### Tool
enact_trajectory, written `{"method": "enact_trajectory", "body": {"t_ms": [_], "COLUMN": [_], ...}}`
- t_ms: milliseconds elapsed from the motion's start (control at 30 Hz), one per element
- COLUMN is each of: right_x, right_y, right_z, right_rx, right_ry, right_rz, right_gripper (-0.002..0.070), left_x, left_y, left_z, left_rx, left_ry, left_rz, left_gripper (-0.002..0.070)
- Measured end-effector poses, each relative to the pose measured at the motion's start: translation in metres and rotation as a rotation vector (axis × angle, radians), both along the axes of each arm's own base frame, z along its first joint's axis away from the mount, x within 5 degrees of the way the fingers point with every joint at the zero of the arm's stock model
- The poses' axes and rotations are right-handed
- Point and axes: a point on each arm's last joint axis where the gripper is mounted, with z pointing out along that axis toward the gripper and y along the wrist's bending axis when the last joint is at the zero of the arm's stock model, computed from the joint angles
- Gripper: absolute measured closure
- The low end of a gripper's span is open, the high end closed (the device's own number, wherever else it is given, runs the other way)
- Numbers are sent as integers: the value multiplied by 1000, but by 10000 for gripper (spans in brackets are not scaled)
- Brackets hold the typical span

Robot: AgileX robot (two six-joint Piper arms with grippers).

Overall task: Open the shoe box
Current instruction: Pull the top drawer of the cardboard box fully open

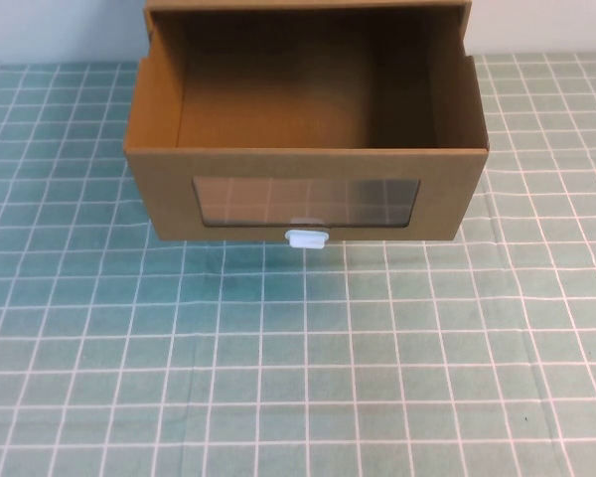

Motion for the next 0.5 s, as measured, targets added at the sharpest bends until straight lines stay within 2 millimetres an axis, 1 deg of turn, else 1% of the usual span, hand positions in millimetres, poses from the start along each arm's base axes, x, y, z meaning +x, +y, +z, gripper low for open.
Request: {"method": "enact_trajectory", "body": {"t_ms": [100, 200, 367, 400, 500], "right_x": [0, 0, 0, 0, 0], "right_y": [0, 0, 0, 0, 0], "right_z": [0, 0, 0, 0, 0], "right_rx": [-1, -1, -2, -2, -1], "right_ry": [1, 1, 2, 2, 4], "right_rz": [-1, -1, -3, -3, -2], "right_gripper": [689, 689, 689, 689, 689], "left_x": [5, 14, 18, 18, 19], "left_y": [0, 0, 8, 10, 13], "left_z": [-8, -23, -72, -84, -119], "left_rx": [-6, -52, -179, -216, -310], "left_ry": [2, -64, -254, -281, -308], "left_rz": [9, 44, 154, 174, 216], "left_gripper": [679, 679, 679, 679, 679]}}
